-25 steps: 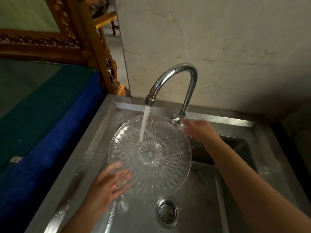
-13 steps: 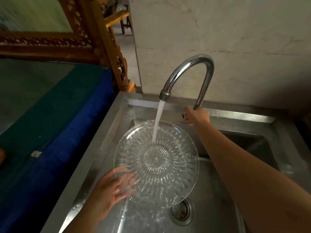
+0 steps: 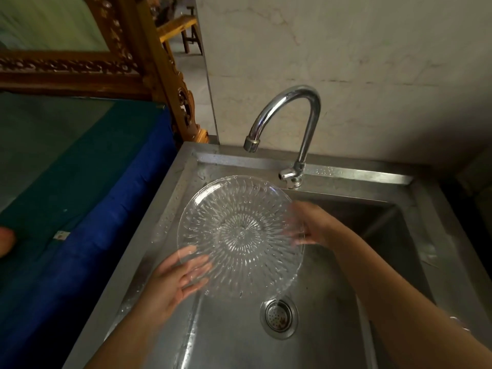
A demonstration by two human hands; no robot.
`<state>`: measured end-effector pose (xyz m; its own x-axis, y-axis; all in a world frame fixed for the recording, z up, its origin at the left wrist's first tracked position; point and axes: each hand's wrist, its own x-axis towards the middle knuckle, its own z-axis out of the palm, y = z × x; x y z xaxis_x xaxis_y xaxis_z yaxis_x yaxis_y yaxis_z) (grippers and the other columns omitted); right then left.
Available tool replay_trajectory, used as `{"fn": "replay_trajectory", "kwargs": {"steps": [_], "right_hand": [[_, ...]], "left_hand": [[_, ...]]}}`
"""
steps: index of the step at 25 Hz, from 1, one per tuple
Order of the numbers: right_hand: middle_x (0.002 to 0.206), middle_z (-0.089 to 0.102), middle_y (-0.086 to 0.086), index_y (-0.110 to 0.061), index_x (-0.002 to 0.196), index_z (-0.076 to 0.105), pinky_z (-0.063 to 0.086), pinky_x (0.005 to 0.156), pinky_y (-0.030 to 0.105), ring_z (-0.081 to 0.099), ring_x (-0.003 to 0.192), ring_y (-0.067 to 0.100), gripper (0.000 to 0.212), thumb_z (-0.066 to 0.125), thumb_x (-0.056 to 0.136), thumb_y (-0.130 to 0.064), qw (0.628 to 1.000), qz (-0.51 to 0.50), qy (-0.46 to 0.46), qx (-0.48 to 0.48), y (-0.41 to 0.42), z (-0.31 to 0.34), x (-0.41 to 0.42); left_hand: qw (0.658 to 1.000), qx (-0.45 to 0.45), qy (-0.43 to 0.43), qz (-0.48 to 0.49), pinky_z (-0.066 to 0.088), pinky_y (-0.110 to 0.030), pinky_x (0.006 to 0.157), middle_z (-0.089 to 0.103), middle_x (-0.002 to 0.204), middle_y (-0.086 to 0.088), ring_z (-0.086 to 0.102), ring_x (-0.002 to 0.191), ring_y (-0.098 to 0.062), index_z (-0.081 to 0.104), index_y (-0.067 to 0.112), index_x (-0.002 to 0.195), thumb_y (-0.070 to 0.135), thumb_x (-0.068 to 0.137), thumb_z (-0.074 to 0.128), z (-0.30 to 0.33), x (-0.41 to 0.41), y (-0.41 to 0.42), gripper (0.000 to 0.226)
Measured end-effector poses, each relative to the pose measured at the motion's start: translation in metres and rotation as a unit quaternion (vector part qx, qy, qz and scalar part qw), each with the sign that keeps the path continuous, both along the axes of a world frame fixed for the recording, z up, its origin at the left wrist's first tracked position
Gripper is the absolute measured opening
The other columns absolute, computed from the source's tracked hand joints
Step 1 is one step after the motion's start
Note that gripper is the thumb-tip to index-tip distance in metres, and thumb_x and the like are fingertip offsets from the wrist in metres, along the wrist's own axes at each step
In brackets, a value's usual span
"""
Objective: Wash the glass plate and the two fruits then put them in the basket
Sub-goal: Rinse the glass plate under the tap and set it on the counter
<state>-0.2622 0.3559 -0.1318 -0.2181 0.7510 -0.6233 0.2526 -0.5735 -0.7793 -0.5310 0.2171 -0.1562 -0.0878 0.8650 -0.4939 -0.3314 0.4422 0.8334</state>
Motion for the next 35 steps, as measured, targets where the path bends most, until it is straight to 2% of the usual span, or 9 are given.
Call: {"fn": "replay_trajectory", "kwargs": {"steps": [3,6,13,17,20,27,29,31,35], "right_hand": [[0.104,0.067,0.013,-0.011,0.119,0.054,0.059,0.077,0.040,0.069,0.090,0.030,0.032,0.058,0.087,-0.010,0.998,0.015,0.020,0.065,-0.029,0.005,0.025],[0.107,0.067,0.015,-0.011,0.115,0.056,0.059,0.076,0.040,0.069,0.093,0.034,0.034,0.059,0.083,0.000,0.996,0.006,0.020,0.081,-0.041,0.018,0.044],[0.094,0.070,0.015,-0.018,0.092,0.051,0.058,0.068,0.040,0.069,0.079,0.028,0.037,0.061,0.077,0.014,0.988,-0.039,0.017,0.145,-0.090,0.055,0.095],[0.084,0.074,0.010,-0.012,0.084,0.045,0.058,0.061,0.029,0.070,0.072,0.022,0.036,0.054,0.078,0.022,0.969,-0.115,0.069,0.207,-0.119,0.079,0.118],[0.079,0.077,0.007,-0.010,0.082,0.045,0.059,0.065,0.026,0.073,0.074,0.019,0.032,0.054,0.079,0.021,0.943,-0.162,0.106,0.271,-0.136,0.107,0.137],[0.086,0.078,0.008,-0.013,0.077,0.059,0.058,0.075,0.025,0.072,0.092,0.022,0.029,0.056,0.079,0.016,0.868,-0.206,0.173,0.417,-0.170,0.184,0.178],[0.090,0.077,0.008,0.002,0.090,0.062,0.058,0.075,0.023,0.072,0.090,0.021,0.018,0.057,0.079,0.016,0.857,-0.208,0.172,0.439,-0.177,0.197,0.187],[0.092,0.077,0.009,0.014,0.099,0.061,0.057,0.075,0.022,0.072,0.091,0.021,0.022,0.057,0.077,0.018,0.853,-0.206,0.172,0.447,-0.179,0.207,0.193],[0.096,0.076,0.010,-0.007,0.094,0.074,0.057,0.080,0.027,0.071,0.094,0.025,0.026,0.072,0.069,-0.005,0.846,-0.186,0.200,0.457,-0.182,0.231,0.203]], "left_hand": [[1.000,-0.008,-0.012,-0.003,0.061,-0.032,0.067,0.070,0.106,-0.013,0.067,0.096,-0.027,0.055,0.011,0.115,-0.001,0.090,0.043,0.006,0.002,0.000,0.030],[0.999,-0.022,-0.034,-0.031,0.061,-0.033,0.065,0.068,0.111,-0.018,0.068,0.096,-0.029,0.055,0.007,0.116,-0.003,0.092,0.040,0.009,0.008,-0.003,0.030],[0.995,0.037,0.028,-0.084,0.060,-0.029,0.069,0.075,0.100,-0.004,0.071,0.094,-0.020,0.057,0.017,0.117,0.002,0.089,0.049,0.042,0.042,-0.006,0.032],[0.986,0.104,0.066,-0.116,0.059,-0.024,0.073,0.075,0.101,0.002,0.069,0.098,-0.016,0.055,0.017,0.120,0.000,0.089,0.049,0.079,0.065,-0.003,0.036],[0.972,0.173,0.092,-0.128,0.057,-0.023,0.079,0.075,0.100,0.006,0.069,0.098,-0.014,0.057,0.013,0.119,-0.001,0.088,0.049,0.116,0.082,0.003,0.035],[0.917,0.348,0.132,-0.146,0.056,-0.019,0.079,0.075,0.100,0.007,0.069,0.098,-0.012,0.068,0.012,0.102,-0.010,0.086,0.048,0.216,0.112,0.011,0.034],[0.901,0.378,0.139,-0.163,0.056,-0.019,0.079,0.075,0.099,0.008,0.069,0.098,-0.011,0.069,0.013,0.101,-0.012,0.085,0.047,0.239,0.118,0.010,0.036],[0.893,0.387,0.140,-0.180,0.056,-0.018,0.077,0.076,0.096,0.011,0.069,0.095,-0.009,0.064,0.011,0.107,-0.014,0.084,0.046,0.257,0.124,0.009,0.038],[0.870,0.417,0.166,-0.203,0.056,-0.016,0.075,0.075,0.095,0.016,0.069,0.095,-0.006,0.059,0.006,0.115,-0.016,0.083,0.048,0.290,0.130,0.011,0.041]]}}
